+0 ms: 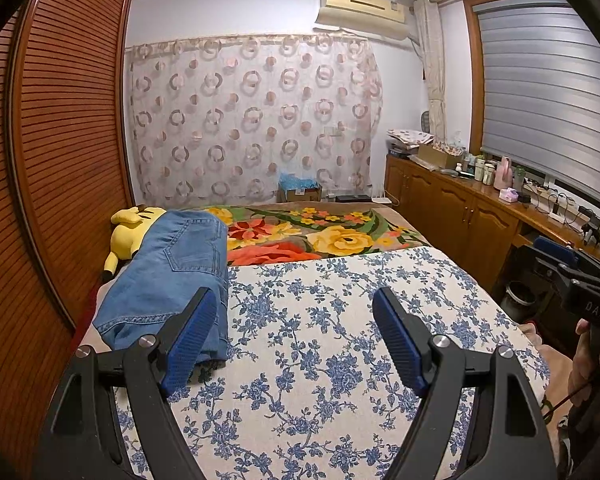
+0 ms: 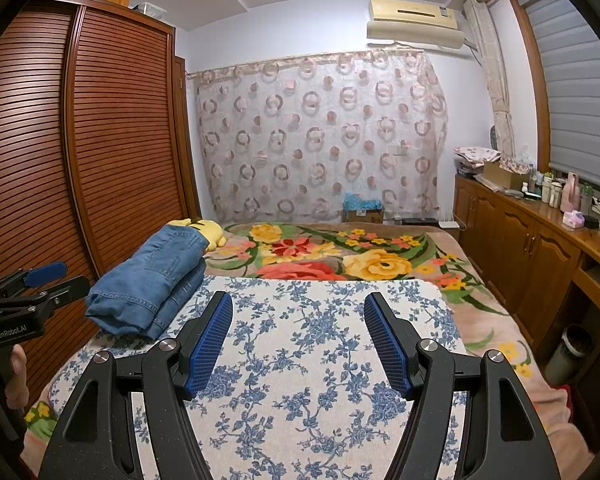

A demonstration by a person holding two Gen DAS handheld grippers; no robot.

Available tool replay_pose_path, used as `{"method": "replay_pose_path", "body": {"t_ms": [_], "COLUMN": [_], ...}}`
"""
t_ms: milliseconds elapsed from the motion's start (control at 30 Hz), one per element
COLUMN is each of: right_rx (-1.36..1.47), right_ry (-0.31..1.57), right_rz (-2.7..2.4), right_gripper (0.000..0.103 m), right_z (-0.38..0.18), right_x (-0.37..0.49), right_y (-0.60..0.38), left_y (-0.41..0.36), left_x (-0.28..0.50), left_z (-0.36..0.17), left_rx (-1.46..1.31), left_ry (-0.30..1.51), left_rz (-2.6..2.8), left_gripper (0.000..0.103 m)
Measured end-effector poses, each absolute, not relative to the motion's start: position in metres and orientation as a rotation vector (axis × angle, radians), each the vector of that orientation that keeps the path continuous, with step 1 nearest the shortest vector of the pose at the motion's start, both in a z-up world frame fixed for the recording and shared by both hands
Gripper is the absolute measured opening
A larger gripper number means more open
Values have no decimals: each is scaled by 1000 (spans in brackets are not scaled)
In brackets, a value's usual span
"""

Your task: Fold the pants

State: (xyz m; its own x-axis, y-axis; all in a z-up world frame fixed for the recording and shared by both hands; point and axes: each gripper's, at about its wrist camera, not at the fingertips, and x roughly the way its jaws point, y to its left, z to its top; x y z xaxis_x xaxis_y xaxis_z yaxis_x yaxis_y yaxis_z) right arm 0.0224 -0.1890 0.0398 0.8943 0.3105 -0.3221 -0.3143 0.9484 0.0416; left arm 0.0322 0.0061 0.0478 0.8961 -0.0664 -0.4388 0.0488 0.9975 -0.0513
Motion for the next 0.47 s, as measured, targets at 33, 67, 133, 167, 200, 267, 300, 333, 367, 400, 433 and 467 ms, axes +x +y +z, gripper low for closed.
{"method": "replay_pose_path", "body": {"t_ms": [33, 67, 133, 167, 200, 267, 300, 333, 367, 400, 433, 467], "right_rx": [-12, -12, -12, -12, -11, -11, -11, -12, -11, -11, -11, -11], "right_ry": [332, 331, 331, 330, 330, 330, 330, 329, 330, 329, 328, 328], "right_rz": [324, 324, 324, 323, 322, 324, 323, 324, 324, 324, 323, 323], "right_gripper": [70, 70, 70, 70, 70, 71, 71, 71, 71, 71, 71, 71], "right_z": [40, 40, 41, 41, 41, 41, 41, 41, 41, 41, 41, 41], "right_x": [22, 23, 23, 23, 23, 23, 24, 24, 24, 24, 24, 24], "right_y": [-190, -190, -191, -191, -191, -192, -192, -192, -192, -192, -192, -192], "left_y": [6, 6, 6, 6, 6, 5, 5, 5, 5, 5, 5, 5], "left_x": [32, 32, 32, 32, 32, 31, 31, 31, 31, 31, 31, 31], "left_z": [48, 47, 47, 47, 47, 46, 46, 46, 46, 47, 45, 45], "left_rx": [-39, -39, -38, -38, -38, -38, -37, -38, -38, -38, -38, -37], "left_ry": [456, 456, 456, 456, 456, 455, 455, 455, 455, 455, 454, 455], "left_rz": [-60, -60, -59, -60, -60, -60, -59, -59, -59, -59, -59, -59], "left_gripper": [81, 81, 81, 81, 81, 81, 81, 81, 81, 81, 81, 81]}}
